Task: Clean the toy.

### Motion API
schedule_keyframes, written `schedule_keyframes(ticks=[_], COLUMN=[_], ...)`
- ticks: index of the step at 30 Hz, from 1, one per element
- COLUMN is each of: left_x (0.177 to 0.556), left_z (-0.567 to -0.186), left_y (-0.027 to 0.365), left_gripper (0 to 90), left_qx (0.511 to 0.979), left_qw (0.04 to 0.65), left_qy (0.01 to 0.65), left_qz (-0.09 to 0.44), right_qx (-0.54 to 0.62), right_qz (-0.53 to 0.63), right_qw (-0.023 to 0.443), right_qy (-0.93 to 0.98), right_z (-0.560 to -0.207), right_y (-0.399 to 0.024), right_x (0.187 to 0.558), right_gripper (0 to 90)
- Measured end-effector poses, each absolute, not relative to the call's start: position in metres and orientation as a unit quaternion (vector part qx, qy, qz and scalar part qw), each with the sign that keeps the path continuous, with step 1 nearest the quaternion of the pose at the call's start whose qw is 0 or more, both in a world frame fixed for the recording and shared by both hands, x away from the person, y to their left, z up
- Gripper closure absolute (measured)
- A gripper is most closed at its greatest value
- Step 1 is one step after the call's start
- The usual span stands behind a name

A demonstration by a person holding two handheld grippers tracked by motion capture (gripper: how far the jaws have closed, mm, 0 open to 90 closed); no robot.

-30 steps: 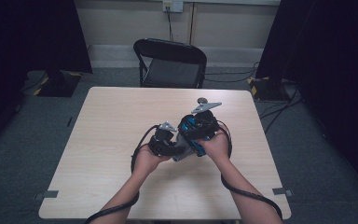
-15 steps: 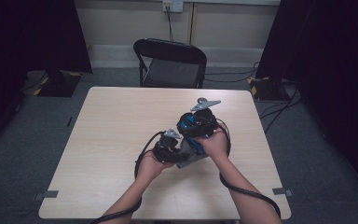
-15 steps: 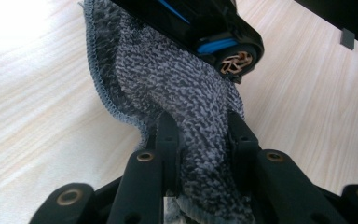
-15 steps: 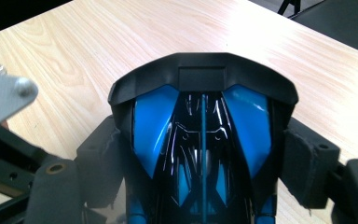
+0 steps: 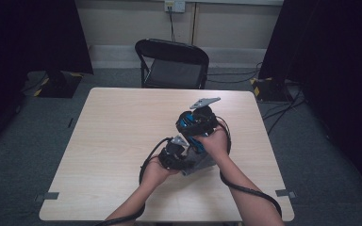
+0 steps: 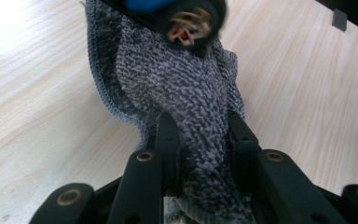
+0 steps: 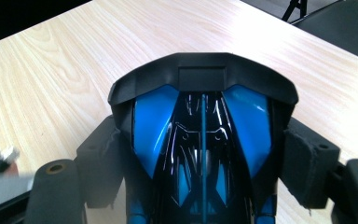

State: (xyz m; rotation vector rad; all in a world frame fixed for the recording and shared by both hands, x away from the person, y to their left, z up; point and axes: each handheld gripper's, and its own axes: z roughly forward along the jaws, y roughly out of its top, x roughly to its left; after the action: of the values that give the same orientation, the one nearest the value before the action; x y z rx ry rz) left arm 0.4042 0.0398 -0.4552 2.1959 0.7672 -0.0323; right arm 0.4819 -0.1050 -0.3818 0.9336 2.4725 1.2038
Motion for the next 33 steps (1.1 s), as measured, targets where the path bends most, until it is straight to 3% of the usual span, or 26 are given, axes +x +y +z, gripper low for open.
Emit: schedule_keyframes(ticks=[16, 33], left_x=[0.390, 0.407], left_z=[-0.456, -0.440], left_y=[0.025, 0.098], left_gripper=[71.2, 71.0], left_qx=[0.884, 0.853], left_qw=[0.384, 0.398], left_qy=[0.267, 0.337], left_qz=[-0.017, 0.023], right_qx=[0.328, 0.352], right_qz=[0.415, 0.402], right_qw=[0.121, 0.130], right_qy=[0.840, 0.835], right_z=[-0.375, -0.382], right_y=[-0.110, -0.141], right_x=[0.491, 0.495], right_gripper=[25.4, 25.4])
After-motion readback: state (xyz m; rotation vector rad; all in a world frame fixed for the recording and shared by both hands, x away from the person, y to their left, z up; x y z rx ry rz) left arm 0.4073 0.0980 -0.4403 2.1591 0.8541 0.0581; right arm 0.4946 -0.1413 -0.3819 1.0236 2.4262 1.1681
